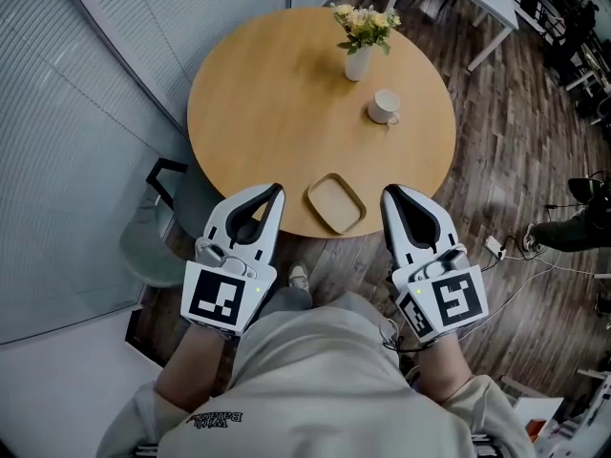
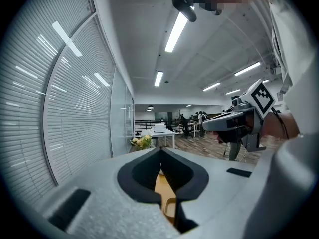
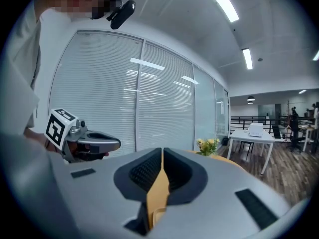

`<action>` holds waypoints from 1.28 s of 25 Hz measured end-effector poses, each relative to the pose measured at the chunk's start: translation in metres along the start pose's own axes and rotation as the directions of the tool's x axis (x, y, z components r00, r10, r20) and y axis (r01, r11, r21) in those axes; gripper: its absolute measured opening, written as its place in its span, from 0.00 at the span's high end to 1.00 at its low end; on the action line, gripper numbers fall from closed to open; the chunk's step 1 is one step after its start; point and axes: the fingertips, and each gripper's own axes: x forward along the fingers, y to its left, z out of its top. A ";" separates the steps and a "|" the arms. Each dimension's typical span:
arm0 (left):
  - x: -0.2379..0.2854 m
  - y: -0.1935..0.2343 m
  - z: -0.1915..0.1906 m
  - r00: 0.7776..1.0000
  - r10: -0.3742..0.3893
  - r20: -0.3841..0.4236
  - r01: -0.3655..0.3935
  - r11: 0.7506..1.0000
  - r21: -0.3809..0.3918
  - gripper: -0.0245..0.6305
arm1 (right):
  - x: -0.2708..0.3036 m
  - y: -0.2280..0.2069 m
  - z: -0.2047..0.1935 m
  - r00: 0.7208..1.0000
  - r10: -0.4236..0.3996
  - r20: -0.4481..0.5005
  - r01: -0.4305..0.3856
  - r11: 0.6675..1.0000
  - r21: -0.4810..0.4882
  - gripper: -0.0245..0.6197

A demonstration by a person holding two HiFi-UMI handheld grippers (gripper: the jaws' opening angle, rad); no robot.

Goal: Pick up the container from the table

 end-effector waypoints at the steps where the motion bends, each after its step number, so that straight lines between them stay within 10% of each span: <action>1: 0.001 0.001 0.001 1.000 0.003 0.000 -0.003 1.000 0.008 0.93 | 0.001 -0.001 0.000 1.000 -0.002 0.001 0.002 1.000 0.000 0.91; 32: 0.039 -0.013 0.018 0.998 0.059 -0.016 -0.058 0.997 0.040 0.93 | 0.020 -0.044 -0.010 0.997 0.074 -0.031 -0.073 0.997 0.039 0.90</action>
